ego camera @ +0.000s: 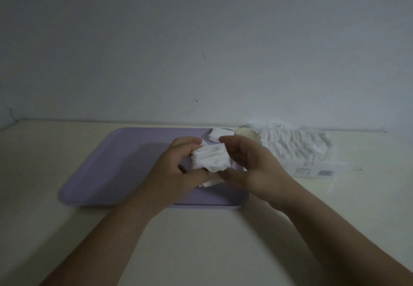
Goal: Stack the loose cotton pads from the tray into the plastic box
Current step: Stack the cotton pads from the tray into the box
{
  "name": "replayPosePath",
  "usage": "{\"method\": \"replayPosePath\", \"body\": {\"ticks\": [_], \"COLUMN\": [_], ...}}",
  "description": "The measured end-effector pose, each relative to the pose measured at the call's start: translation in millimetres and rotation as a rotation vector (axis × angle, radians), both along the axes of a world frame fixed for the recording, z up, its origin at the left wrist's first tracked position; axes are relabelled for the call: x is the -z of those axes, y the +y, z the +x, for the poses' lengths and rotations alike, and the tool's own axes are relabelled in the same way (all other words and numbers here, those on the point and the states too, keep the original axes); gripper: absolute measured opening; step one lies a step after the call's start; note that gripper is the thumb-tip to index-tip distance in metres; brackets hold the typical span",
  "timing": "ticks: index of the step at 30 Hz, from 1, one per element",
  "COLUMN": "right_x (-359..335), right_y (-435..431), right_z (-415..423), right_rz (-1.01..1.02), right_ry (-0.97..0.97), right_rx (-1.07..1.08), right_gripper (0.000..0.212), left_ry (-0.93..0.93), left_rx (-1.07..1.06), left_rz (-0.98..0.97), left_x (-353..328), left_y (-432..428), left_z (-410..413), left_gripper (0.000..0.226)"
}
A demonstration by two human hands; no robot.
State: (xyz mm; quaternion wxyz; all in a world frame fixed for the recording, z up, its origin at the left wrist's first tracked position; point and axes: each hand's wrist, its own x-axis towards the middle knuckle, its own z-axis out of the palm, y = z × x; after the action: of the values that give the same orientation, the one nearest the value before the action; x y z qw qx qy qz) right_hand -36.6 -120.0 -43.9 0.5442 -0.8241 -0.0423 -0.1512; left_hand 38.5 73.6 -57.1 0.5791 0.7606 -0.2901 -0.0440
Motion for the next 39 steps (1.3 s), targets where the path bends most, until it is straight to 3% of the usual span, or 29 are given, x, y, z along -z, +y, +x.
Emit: {"method": "replayPosePath", "body": {"ticks": [3, 6, 10, 14, 19, 22, 25, 28, 34, 36, 39], "right_x": [-13.0, -25.9, -46.5, -61.6, -55.8, -45.9, -39.6, -38.3, -37.1, -35.6, -34.9], "right_y": [-3.6, -13.9, -43.2, -85.3, -129.5, -145.3, -153.5, -157.0, -159.2, -160.9, -158.5], "right_z": [-6.2, -9.6, -16.5, -29.3, -41.7, -40.9, -39.3, -39.1, -39.9, -40.7, -40.4], "right_rz": [0.1, 0.227, 0.276, 0.166, -0.129, -0.192, -0.231, -0.27, -0.323, -0.308, -0.398], "right_ry": [0.05, 0.04, -0.04, -0.08, 0.09, 0.254, 0.33, 0.326, 0.319, 0.31, 0.346], "right_rx": [-0.028, 0.029, 0.211, 0.541, 0.86, 0.883, 0.878, 0.903, 0.926, 0.908, 0.88], "right_gripper": [0.034, 0.031, 0.026, 0.027, 0.032, 0.033, 0.034, 0.038, 0.039, 0.04, 0.033], "left_ry": [0.125, 0.159, 0.183, 0.079, -0.324, -0.483, -0.51, -0.468, -0.581, -0.585, -0.737], "left_rx": [0.126, 0.169, 0.171, 0.104, 0.165, 0.309, 0.395, 0.422, 0.438, 0.445, 0.489], "left_rz": [-0.143, -0.217, -0.219, -0.082, 0.175, 0.321, 0.412, 0.432, 0.595, 0.661, 0.808], "left_x": [-8.8, -23.5, -50.6, -56.2, -45.3, -41.3, -36.5, -32.2, -40.2, -40.8, -37.8], "left_y": [-6.4, -25.4, -66.0, -116.3, -167.7, -190.5, -203.5, -208.9, -216.9, -218.3, -222.0], "left_z": [-6.1, -10.4, -15.5, -18.7, -24.6, -28.6, -26.9, -17.2, -5.9, 0.1, 1.4], "left_gripper": [0.032, 0.038, 0.027, 0.028, 0.022, 0.033, 0.039, 0.04, 0.028, 0.034, 0.044]}}
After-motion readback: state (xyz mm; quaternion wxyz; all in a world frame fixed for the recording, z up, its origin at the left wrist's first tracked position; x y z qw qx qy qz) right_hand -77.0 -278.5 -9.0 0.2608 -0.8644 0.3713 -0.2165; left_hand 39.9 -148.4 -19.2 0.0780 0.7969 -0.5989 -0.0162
